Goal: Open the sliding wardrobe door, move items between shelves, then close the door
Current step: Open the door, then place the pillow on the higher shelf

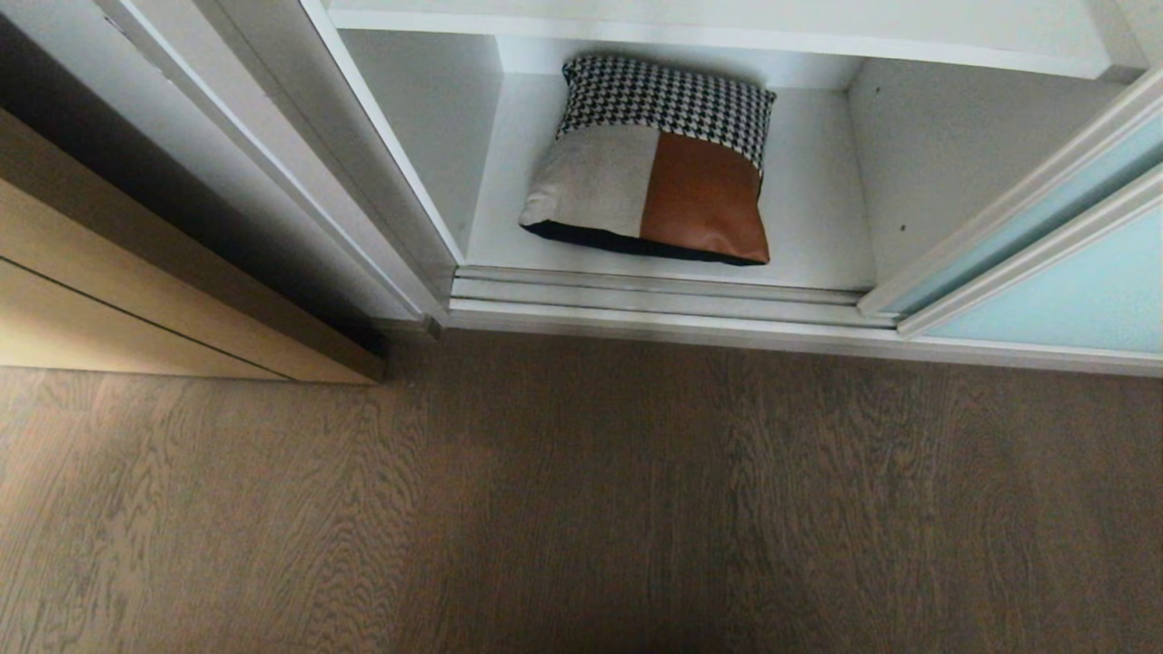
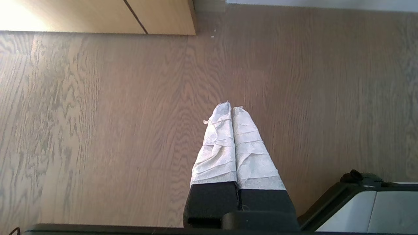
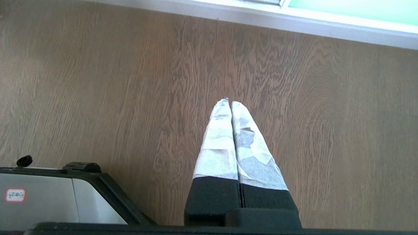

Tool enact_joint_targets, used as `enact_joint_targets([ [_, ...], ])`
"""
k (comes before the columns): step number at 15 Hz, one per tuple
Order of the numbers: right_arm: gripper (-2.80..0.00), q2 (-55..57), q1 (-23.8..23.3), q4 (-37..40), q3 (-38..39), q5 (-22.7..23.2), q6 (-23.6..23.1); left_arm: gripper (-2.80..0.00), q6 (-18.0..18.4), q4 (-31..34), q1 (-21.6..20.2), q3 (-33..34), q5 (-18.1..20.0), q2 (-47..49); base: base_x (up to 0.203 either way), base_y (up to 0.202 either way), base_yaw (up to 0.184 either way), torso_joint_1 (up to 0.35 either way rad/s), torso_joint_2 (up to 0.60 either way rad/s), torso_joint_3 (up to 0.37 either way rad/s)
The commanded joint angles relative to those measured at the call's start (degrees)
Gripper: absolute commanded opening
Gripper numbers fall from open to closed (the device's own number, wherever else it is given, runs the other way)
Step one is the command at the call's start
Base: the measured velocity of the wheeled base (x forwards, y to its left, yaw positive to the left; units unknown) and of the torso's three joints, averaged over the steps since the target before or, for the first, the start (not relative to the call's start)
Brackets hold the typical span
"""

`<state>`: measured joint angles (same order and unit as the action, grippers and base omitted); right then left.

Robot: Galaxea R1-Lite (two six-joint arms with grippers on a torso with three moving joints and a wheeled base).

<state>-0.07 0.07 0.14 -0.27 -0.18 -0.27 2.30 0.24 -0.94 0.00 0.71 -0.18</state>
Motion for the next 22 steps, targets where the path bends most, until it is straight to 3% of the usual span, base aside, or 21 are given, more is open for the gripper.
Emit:
enact_joint_targets([
  [1,-2.80,0.0,0.0,0.0,0.0,0.0,-0.1,-2.80,0.0,0.0,0.0,0.1,-0.1,0.3,0.000,0.000,0.000,0.000,0.00,0.000],
  [10,-2.80,0.0,0.0,0.0,0.0,0.0,0.0,-2.80,0.1,0.0,0.0,0.1,0.0,0.3,0.185,0.000,0.000,0.004,0.00,0.003],
  [18,-2.80,0.0,0.0,0.0,0.0,0.0,0.0,-2.80,1.5,0.3,0.0,0.1,-0.4,0.4,0.008,0.000,0.000,0.001,0.00,0.001],
  [22,-2.80,0.0,0.0,0.0,0.0,0.0,0.0,-2.80,2.1,5.4,0.0,-12.3,0.2,6.3,0.000,0.000,0.000,0.000,0.00,0.000],
])
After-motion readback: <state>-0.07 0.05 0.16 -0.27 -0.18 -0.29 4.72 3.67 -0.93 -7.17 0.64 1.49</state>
